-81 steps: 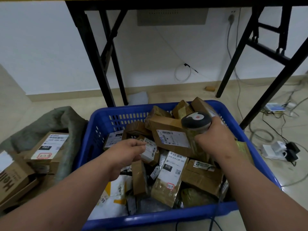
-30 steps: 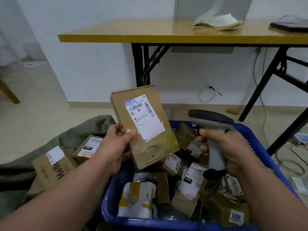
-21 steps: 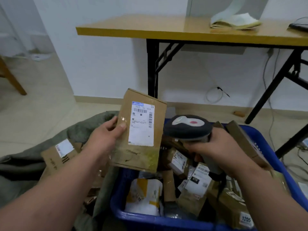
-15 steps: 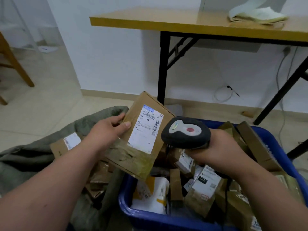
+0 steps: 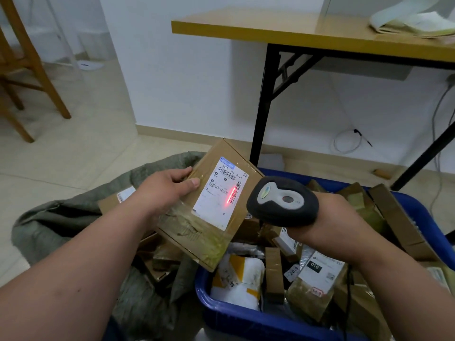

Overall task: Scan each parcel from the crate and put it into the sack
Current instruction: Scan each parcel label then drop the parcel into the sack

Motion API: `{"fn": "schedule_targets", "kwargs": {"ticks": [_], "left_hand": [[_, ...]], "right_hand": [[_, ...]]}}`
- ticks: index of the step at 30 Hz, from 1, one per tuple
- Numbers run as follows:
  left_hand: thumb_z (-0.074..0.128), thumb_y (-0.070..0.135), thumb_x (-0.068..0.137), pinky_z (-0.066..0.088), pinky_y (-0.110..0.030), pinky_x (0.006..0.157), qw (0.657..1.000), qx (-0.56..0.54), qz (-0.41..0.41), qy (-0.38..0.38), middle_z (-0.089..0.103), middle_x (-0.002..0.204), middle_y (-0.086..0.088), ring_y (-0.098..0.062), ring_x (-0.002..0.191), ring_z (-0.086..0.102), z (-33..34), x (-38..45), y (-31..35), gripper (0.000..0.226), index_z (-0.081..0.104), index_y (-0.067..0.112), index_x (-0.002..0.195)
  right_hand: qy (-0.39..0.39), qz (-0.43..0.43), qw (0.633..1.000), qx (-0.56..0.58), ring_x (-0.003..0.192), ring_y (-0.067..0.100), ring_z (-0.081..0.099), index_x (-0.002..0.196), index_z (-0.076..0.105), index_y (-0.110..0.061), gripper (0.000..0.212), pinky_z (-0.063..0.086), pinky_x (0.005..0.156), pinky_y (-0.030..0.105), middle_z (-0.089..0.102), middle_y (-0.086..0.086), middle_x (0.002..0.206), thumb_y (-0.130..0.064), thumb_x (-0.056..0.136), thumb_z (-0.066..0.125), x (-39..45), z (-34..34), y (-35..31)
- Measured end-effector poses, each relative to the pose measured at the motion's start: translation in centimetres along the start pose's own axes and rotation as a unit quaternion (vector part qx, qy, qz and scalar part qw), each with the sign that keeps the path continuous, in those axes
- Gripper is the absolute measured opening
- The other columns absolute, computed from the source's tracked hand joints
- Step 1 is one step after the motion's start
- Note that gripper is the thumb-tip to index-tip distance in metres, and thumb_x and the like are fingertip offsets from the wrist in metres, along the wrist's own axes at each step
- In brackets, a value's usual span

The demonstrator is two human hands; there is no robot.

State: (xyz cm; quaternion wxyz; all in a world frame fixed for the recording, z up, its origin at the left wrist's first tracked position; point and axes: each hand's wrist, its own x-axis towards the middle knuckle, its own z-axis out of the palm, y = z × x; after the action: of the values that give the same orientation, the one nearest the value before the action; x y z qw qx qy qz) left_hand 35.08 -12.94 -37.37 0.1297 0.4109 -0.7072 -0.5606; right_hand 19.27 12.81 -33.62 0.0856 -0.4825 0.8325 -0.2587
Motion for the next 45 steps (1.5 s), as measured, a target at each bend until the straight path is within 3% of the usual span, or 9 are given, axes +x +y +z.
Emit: {"fn": "schedule_targets", "kwargs": {"ticks": [13, 16, 18, 24, 30, 36, 39, 41, 45], "left_hand": [[0.074, 0.038, 0.084, 0.056, -0.046, 0.090, 1.000, -0.023, -0.015, 0.006, 0.076, 0.101, 0.002, -0.022, 0.089, 0.073, -1.2, 0.0, -0.5, 0.046, 0.063, 0.035, 0.129], [0.073, 0.033, 0.086, 0.060, -0.039, 0.078, 0.998, -0.057, -0.023, 0.017, 0.077, 0.096, 0.002, -0.020, 0.084, 0.074, -1.7, 0.1, -0.8, 0.042, 0.064, 0.032, 0.127], [0.072, 0.033, 0.088, 0.060, -0.036, 0.070, 0.995, -0.083, -0.028, 0.048, 0.077, 0.095, 0.003, -0.019, 0.081, 0.074, -2.6, 0.1, -1.0, 0.038, 0.065, 0.030, 0.125], [0.059, 0.029, 0.095, 0.055, -0.054, 0.088, 0.962, -0.172, -0.043, 0.205, 0.069, 0.119, -0.006, -0.029, 0.100, 0.068, -7.0, 0.5, -2.6, 0.035, 0.060, 0.022, 0.130], [0.049, 0.010, 0.097, 0.056, -0.040, 0.062, 0.903, -0.289, -0.118, 0.294, 0.070, 0.095, -0.009, -0.026, 0.074, 0.068, -10.1, 0.5, -4.8, 0.014, 0.062, 0.014, 0.098], [0.048, 0.008, 0.097, 0.051, -0.033, 0.045, 0.925, -0.246, -0.189, 0.220, 0.068, 0.080, -0.008, -0.025, 0.063, 0.066, -10.5, 0.7, -6.5, 0.018, 0.063, 0.014, 0.104], [0.052, 0.010, 0.096, 0.058, -0.042, 0.056, 0.952, -0.175, -0.171, 0.182, 0.072, 0.092, -0.013, -0.028, 0.069, 0.072, -10.1, 1.3, -6.7, 0.022, 0.061, 0.014, 0.116], [0.058, 0.015, 0.094, 0.057, -0.052, 0.080, 0.973, -0.079, -0.150, 0.156, 0.066, 0.113, -0.017, -0.035, 0.091, 0.068, -9.6, 1.8, -6.8, 0.038, 0.051, 0.013, 0.131], [0.058, 0.017, 0.094, 0.050, -0.037, 0.089, 0.986, 0.093, -0.097, 0.102, 0.062, 0.121, -0.009, -0.028, 0.104, 0.062, -8.3, 2.8, -6.9, 0.034, 0.054, 0.015, 0.128]], "right_hand": [[-0.008, -0.001, 1.000, -0.012, 0.078, -0.006, 0.059, 0.070, 0.053, -0.033, 0.023, 0.043, 0.057, 0.016, 0.063, -0.010, 0.065, -0.023, 0.072, 0.074, 0.7, 0.7, -0.5], [-0.004, 0.010, 1.000, -0.005, 0.077, -0.010, 0.058, 0.072, 0.055, -0.033, 0.020, 0.040, 0.056, 0.015, 0.065, -0.014, 0.067, -0.026, 0.074, 0.074, 1.1, 1.1, -0.6], [-0.003, 0.014, 1.000, 0.001, 0.075, -0.013, 0.057, 0.071, 0.055, -0.034, 0.022, 0.037, 0.052, 0.010, 0.064, -0.029, 0.072, -0.026, 0.075, 0.075, 1.4, 1.4, -0.8], [-0.010, 0.048, 0.998, 0.043, 0.070, -0.014, 0.058, 0.077, 0.060, -0.032, 0.015, 0.037, 0.057, 0.014, 0.064, -0.017, 0.062, -0.031, 0.080, 0.075, 2.4, 2.6, -1.5], [-0.031, 0.115, 0.982, 0.148, 0.059, -0.003, 0.063, 0.084, 0.064, -0.029, 0.015, 0.041, 0.047, 0.010, 0.069, -0.015, 0.063, -0.026, 0.080, 0.078, 3.5, 4.1, -2.5], [-0.056, 0.146, 0.968, 0.194, 0.051, 0.001, 0.064, 0.082, 0.067, -0.026, 0.011, 0.046, 0.045, 0.015, 0.070, -0.010, 0.061, -0.024, 0.078, 0.078, 4.2, 5.7, -4.0], [-0.063, 0.154, 0.966, 0.196, 0.047, 0.001, 0.061, 0.080, 0.067, -0.022, 0.012, 0.043, 0.042, 0.012, 0.068, -0.009, 0.057, -0.021, 0.078, 0.079, 4.6, 6.6, -4.6], [-0.071, 0.153, 0.968, 0.186, 0.048, -0.001, 0.060, 0.082, 0.068, -0.022, 0.012, 0.043, 0.044, 0.014, 0.068, -0.011, 0.056, -0.021, 0.078, 0.079, 4.9, 7.1, -5.0], [-0.090, 0.164, 0.963, 0.195, 0.049, 0.008, 0.063, 0.088, 0.068, -0.021, 0.014, 0.048, 0.047, 0.019, 0.070, 0.002, 0.059, -0.021, 0.078, 0.078, 5.4, 7.7, -5.2]]}}
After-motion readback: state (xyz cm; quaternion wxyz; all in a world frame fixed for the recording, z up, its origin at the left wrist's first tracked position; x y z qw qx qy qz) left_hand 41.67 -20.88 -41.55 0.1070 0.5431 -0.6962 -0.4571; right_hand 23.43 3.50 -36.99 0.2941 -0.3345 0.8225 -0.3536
